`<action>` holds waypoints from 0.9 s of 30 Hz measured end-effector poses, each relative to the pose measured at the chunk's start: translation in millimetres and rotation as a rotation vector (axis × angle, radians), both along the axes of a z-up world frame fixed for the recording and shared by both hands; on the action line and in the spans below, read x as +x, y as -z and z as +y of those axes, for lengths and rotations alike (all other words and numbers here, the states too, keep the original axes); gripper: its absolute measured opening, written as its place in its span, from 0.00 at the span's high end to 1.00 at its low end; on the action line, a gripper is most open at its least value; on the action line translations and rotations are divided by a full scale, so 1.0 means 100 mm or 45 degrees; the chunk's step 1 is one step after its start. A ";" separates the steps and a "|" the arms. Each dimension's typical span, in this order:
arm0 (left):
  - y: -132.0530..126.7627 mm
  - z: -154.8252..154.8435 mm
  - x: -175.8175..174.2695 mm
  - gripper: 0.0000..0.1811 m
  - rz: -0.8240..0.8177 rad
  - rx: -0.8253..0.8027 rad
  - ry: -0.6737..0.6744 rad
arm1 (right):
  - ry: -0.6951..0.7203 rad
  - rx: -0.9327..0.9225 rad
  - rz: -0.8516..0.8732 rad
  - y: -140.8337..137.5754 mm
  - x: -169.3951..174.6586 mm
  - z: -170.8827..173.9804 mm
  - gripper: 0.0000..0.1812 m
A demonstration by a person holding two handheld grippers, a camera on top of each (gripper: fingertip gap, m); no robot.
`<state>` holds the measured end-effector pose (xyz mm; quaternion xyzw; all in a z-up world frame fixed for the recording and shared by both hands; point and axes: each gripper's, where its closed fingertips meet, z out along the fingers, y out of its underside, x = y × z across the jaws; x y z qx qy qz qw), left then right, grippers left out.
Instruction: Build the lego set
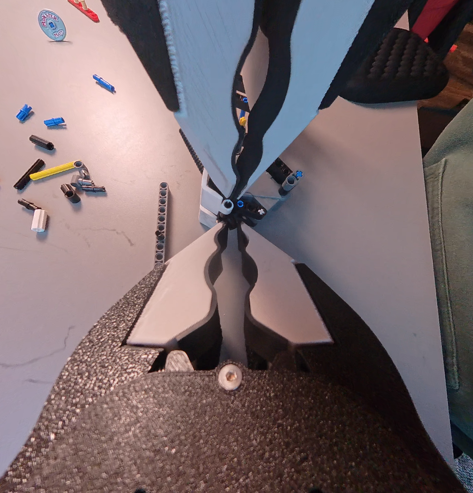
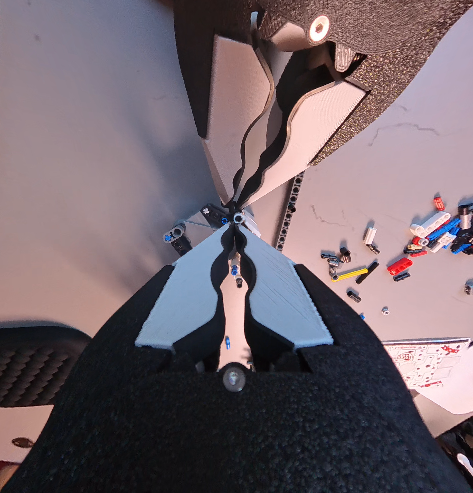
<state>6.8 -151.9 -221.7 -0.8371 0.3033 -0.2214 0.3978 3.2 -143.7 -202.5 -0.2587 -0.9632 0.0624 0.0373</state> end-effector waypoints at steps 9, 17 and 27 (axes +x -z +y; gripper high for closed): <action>-0.01 0.00 0.02 0.97 0.013 -0.006 -0.007 | 0.042 -0.044 0.053 0.02 0.03 0.01 1.00; -0.01 -0.03 0.03 0.97 0.081 0.099 0.028 | 0.222 -0.275 0.273 -0.25 0.11 -0.03 0.93; -0.09 -0.02 0.01 1.00 0.238 0.342 0.051 | 0.294 0.025 0.427 0.09 0.87 0.53 0.78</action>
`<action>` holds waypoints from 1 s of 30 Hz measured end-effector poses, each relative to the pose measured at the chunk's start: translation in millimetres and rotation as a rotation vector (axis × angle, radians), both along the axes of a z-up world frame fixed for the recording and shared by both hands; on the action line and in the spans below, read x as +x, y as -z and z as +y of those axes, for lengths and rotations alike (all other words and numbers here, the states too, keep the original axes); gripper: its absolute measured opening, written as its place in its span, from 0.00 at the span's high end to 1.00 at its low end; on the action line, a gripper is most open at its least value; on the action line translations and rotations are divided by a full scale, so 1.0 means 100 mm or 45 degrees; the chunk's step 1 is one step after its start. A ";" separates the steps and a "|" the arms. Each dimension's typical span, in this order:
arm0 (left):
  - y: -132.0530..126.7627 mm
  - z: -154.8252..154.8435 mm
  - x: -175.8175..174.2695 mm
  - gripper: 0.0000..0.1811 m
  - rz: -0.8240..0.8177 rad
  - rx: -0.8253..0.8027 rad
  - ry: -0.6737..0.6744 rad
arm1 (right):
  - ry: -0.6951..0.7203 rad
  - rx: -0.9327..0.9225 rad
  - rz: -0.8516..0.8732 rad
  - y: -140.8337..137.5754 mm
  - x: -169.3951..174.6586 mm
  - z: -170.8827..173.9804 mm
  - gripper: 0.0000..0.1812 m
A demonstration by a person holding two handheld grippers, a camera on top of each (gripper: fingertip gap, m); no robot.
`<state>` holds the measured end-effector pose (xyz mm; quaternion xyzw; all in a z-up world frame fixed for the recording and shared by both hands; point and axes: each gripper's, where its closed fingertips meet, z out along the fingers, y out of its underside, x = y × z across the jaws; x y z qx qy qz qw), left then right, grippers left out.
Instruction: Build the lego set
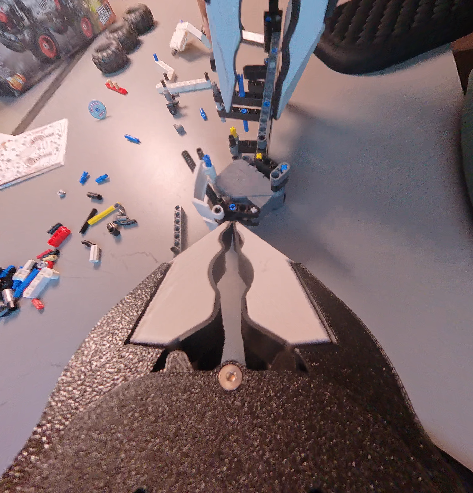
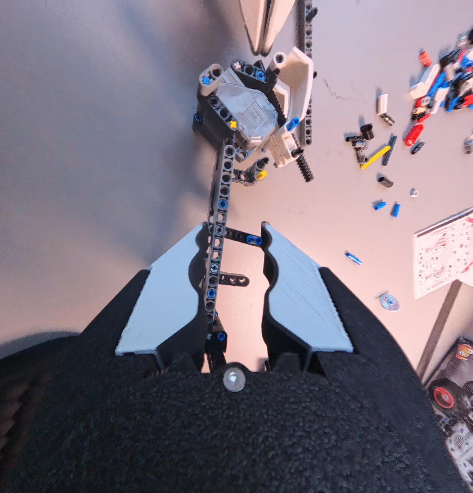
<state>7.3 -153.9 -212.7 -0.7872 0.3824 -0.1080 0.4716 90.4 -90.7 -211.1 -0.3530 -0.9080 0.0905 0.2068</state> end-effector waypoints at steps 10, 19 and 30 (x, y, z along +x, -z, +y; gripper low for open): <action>-0.14 0.02 -0.03 0.69 -0.222 -0.018 -0.001 | -0.148 0.147 0.326 -0.09 0.00 -0.03 0.80; -0.01 0.09 0.12 0.69 -0.166 -0.149 0.070 | -0.212 -0.294 -0.112 -0.01 0.03 0.03 0.80; 0.35 0.09 -0.73 0.83 0.082 -0.389 -0.300 | -0.011 -0.681 0.358 -0.74 -0.11 0.20 0.76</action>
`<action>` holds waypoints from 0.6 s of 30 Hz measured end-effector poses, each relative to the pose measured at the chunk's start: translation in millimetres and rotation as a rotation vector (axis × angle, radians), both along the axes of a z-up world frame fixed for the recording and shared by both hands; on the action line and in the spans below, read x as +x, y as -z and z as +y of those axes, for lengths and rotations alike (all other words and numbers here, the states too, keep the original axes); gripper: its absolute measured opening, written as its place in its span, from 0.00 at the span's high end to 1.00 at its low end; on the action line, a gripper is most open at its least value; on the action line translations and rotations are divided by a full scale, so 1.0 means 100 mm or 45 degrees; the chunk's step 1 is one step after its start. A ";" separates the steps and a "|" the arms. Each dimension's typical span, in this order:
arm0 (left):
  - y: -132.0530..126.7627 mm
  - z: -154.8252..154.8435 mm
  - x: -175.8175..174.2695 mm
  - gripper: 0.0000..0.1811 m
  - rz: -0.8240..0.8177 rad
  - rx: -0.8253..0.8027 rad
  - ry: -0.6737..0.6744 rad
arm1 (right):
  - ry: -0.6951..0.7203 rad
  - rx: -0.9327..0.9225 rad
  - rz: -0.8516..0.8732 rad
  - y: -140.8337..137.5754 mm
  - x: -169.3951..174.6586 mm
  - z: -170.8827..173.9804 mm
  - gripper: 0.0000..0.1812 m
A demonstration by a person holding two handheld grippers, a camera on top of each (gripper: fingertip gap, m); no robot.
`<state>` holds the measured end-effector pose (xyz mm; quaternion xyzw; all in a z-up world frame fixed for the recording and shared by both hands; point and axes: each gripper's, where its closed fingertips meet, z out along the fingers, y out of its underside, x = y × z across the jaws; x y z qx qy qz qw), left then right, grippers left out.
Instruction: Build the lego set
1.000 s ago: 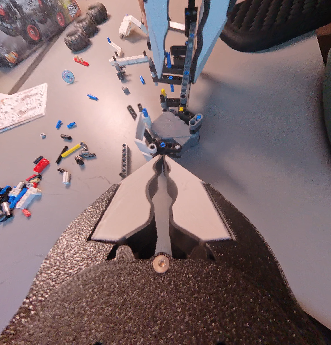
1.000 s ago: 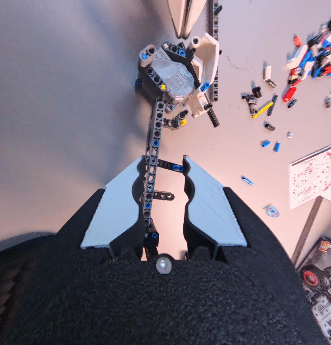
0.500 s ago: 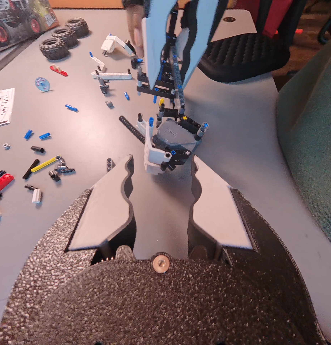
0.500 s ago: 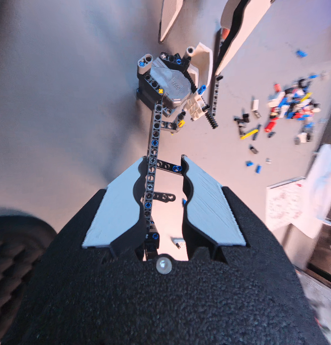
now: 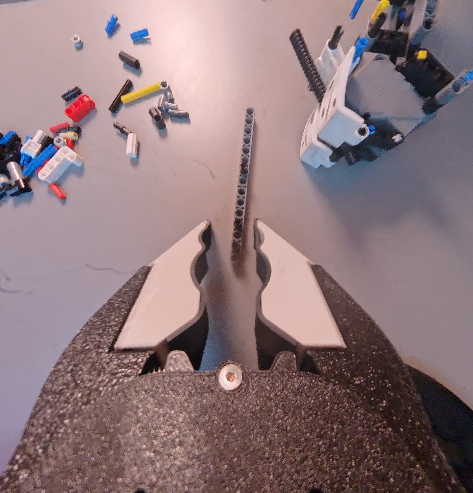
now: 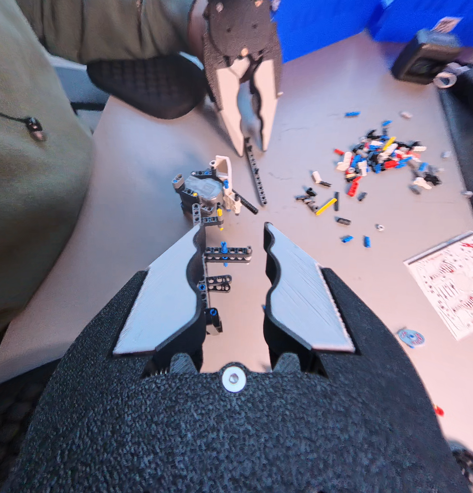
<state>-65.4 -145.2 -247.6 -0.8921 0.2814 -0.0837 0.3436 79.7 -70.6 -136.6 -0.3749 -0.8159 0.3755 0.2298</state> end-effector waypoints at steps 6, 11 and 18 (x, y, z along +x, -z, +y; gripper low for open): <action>-0.19 0.17 0.04 0.96 0.038 0.159 0.033 | 0.127 -0.032 0.231 -0.19 -0.04 0.07 0.80; -0.93 0.37 0.55 0.96 0.040 0.380 0.251 | 0.162 0.142 0.329 -0.27 -0.24 0.11 0.78; -1.02 0.46 1.06 0.96 -0.029 0.398 0.368 | 0.021 0.256 0.168 -0.05 -0.10 0.00 0.95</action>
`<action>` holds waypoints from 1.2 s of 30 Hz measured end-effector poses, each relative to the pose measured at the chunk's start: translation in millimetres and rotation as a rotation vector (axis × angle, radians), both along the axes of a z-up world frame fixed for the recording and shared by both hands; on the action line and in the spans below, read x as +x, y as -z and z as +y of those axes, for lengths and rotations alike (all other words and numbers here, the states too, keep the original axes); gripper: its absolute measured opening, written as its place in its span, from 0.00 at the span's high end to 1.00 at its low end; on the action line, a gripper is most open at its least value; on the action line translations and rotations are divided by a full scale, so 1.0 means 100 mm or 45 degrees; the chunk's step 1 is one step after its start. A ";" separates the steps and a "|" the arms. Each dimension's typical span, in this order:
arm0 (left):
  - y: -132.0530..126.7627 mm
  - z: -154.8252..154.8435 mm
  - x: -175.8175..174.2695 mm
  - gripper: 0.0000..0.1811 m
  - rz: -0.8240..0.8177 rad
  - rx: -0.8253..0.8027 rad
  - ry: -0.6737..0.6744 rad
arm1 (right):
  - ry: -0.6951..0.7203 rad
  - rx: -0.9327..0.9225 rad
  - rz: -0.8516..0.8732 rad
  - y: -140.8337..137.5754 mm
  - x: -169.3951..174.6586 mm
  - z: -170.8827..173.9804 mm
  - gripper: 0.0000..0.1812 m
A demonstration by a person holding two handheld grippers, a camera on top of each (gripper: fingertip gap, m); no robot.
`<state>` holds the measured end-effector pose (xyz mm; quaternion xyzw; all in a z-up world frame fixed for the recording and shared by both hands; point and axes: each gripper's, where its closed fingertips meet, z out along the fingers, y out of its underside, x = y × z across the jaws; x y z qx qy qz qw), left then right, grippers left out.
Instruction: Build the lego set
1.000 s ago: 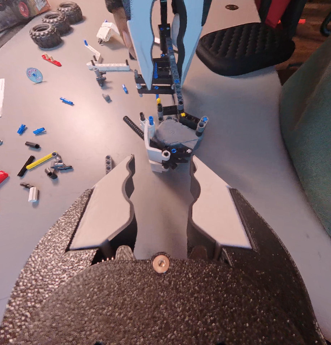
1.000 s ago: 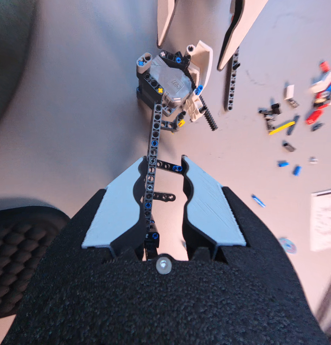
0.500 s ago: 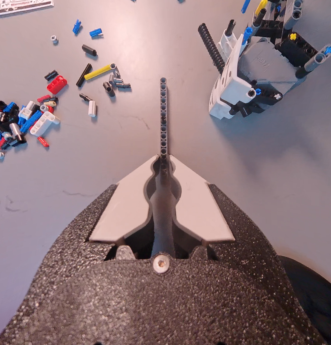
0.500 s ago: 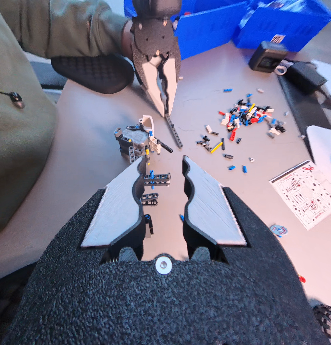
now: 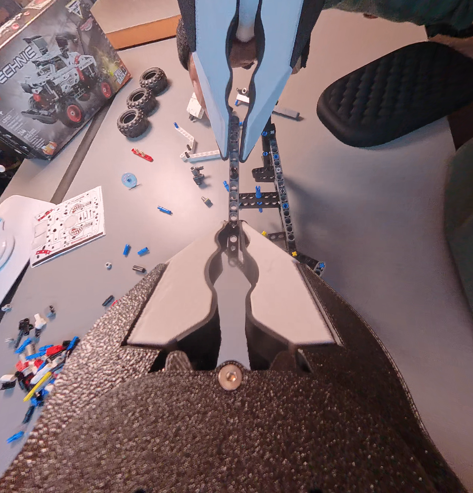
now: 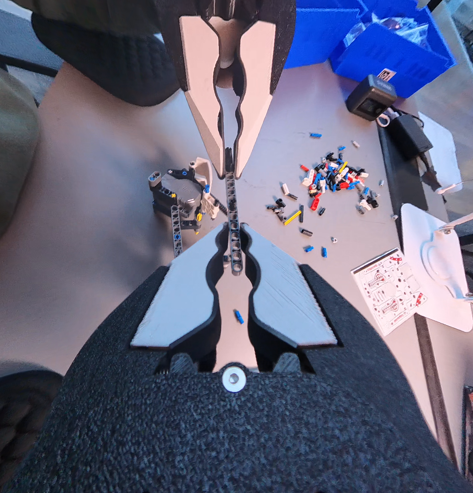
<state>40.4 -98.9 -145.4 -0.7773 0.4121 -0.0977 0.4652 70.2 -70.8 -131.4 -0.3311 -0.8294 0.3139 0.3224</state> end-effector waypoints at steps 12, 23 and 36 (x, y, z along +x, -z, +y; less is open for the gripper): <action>0.17 -0.07 0.13 0.96 -0.087 -0.052 0.031 | -0.013 -0.108 -0.126 0.22 0.22 0.00 0.96; 0.39 -0.21 0.04 0.93 -0.174 -0.152 -0.002 | -0.062 -0.215 -0.247 0.37 0.17 -0.05 0.96; 0.44 -0.30 -0.01 0.96 -0.216 -0.227 -0.019 | -0.103 -0.175 -0.374 0.41 0.15 -0.02 0.92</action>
